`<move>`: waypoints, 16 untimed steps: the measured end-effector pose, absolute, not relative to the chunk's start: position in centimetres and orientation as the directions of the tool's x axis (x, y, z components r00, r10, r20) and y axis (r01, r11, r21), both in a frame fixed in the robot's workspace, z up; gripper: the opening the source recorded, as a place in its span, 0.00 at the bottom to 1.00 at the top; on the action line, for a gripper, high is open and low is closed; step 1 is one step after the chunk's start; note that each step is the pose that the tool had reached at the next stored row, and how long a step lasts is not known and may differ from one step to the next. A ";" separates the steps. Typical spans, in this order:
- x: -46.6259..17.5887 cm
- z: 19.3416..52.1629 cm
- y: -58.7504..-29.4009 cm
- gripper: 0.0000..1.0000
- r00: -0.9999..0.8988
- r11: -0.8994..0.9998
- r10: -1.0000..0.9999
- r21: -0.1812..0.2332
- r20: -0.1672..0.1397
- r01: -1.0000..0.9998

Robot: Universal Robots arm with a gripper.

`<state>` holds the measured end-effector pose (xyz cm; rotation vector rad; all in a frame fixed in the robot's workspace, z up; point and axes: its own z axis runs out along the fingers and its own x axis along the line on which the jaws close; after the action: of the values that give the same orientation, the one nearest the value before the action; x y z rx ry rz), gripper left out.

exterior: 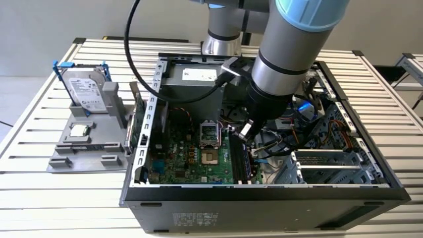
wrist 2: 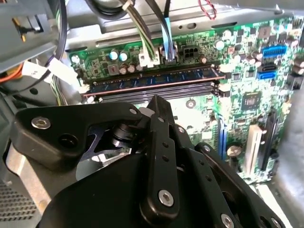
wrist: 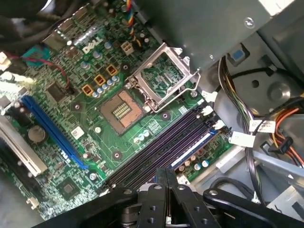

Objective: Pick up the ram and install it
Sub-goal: 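Press down the ram until it locks into place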

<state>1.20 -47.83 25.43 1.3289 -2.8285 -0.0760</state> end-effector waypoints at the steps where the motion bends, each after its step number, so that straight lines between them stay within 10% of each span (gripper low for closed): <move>1: 1.2 25.4 -47.8 0.00 -0.627 0.626 -0.779 0.051 -0.007 -0.778; 16: 1.3 25.4 -47.8 0.00 -0.437 0.436 -0.900 0.051 -0.007 -0.899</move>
<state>1.34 -47.83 25.43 1.6558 -2.6439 -0.0726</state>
